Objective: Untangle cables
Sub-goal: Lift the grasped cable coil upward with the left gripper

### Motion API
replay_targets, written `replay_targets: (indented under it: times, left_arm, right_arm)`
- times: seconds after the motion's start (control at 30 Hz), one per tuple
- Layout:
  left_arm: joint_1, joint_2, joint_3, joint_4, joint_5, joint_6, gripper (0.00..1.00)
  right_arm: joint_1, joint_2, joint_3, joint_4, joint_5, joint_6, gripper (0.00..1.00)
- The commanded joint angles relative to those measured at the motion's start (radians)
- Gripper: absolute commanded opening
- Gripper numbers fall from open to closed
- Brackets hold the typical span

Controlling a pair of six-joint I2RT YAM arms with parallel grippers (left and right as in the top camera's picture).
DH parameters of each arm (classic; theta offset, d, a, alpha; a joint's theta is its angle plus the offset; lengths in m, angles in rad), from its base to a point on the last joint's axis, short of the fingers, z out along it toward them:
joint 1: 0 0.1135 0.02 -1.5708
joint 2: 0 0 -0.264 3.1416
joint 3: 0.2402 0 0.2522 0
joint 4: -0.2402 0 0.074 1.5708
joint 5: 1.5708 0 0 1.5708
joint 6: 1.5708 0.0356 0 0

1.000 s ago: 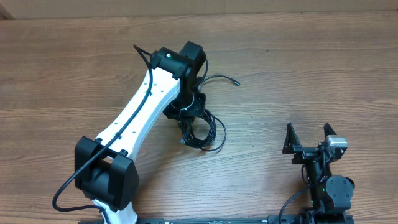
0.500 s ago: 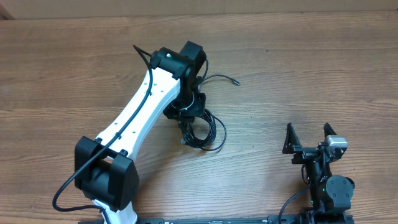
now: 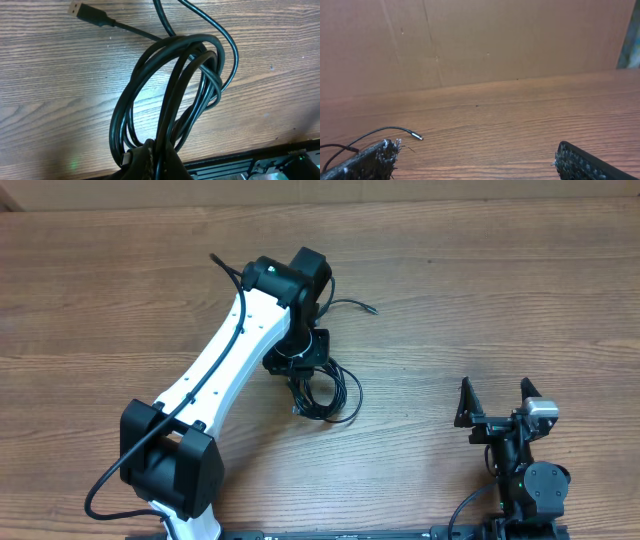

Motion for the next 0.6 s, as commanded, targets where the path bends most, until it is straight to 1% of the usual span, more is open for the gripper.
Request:
replay_targets:
  times: [0.0,0.17,0.4,0.57]
  left_arm:
    - [-0.021,-0.002,0.014,-0.002,0.005,-0.014,0.04]
    - [-0.05,-0.002,0.014,-0.004,-0.008,-0.014,0.04]
    - [-0.07,-0.002,0.014,-0.082,-0.125,-0.014,0.04]
    - [-0.071,-0.002,0.014,-0.106,-0.132,-0.014,0.04]
  right_arm:
    - [-0.003,-0.01,-0.011,0.006,-0.006,-0.007,1.0]
    - [-0.003,-0.01,-0.011,0.006,-0.006,-0.007,1.0]
    - [-0.003,-0.01,-0.011,0.006,-0.005,-0.007,1.0]
    - [-0.003,-0.01,-0.011,0.006,-0.005,-0.007,1.0]
